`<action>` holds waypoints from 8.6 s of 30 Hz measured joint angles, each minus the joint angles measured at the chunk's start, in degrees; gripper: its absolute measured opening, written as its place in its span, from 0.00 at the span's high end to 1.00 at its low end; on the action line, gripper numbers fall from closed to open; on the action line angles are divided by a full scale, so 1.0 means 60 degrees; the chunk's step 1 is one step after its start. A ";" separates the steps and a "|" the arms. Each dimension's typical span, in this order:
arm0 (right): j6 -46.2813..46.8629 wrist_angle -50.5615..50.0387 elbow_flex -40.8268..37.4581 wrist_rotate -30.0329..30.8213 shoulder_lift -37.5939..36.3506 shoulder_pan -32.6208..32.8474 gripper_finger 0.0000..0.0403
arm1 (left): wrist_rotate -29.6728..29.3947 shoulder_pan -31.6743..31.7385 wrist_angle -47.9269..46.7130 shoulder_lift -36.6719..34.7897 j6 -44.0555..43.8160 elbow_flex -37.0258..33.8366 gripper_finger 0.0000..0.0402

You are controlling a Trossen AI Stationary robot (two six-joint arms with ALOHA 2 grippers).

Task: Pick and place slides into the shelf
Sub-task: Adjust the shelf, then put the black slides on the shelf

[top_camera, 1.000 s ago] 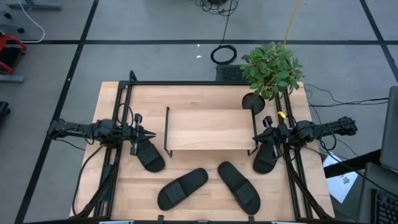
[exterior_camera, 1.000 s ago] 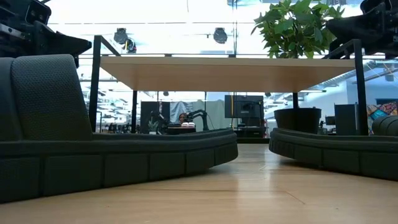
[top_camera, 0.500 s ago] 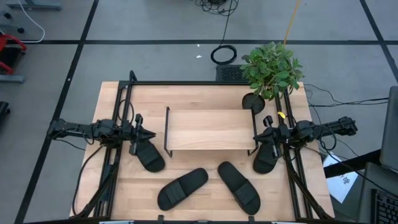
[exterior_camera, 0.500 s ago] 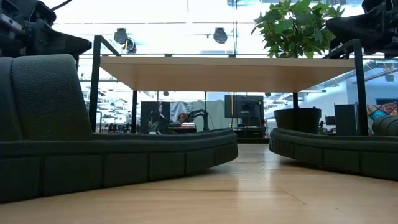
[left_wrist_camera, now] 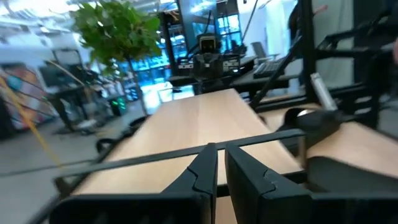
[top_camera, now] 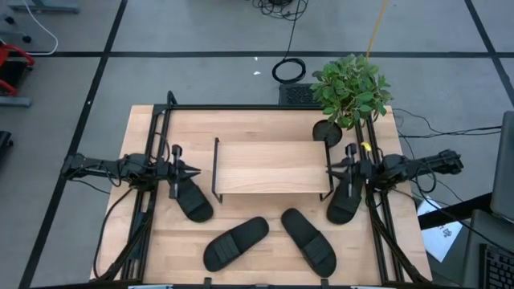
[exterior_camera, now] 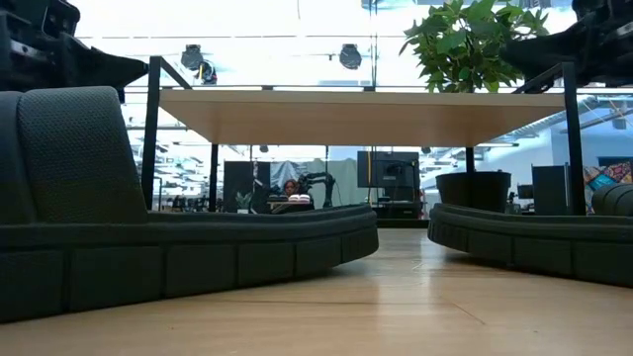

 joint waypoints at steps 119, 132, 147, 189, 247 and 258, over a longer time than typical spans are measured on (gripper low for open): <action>1.1068 -0.9439 0.5642 -0.1479 0.7924 0.3936 0.50 | -0.1009 -0.0002 0.0427 -0.0004 0.0404 0.0729 0.91; 1.1621 -1.0287 0.5656 0.0006 0.7499 0.4835 0.67 | -0.1013 -0.0002 0.0118 -0.0004 0.0275 0.0729 0.91; 0.7057 -0.5734 0.5988 0.0974 0.7694 0.5330 0.99 | -0.1020 -0.0001 -0.0040 -0.0003 0.0345 0.0729 0.91; 0.7484 -0.8376 0.6065 0.3198 0.8734 0.4827 1.00 | -0.1024 0.0001 -0.0120 -0.0004 0.0411 0.0729 0.91; 1.0259 -1.5788 1.0066 0.0593 0.6693 0.3502 1.00 | -0.3989 0.0125 -0.3267 0.0029 -0.0154 0.3246 0.91; 1.0683 -1.5895 0.8924 -0.1130 0.6564 0.2584 0.99 | -0.3903 0.0125 -0.3275 0.0117 -0.0196 0.3242 0.91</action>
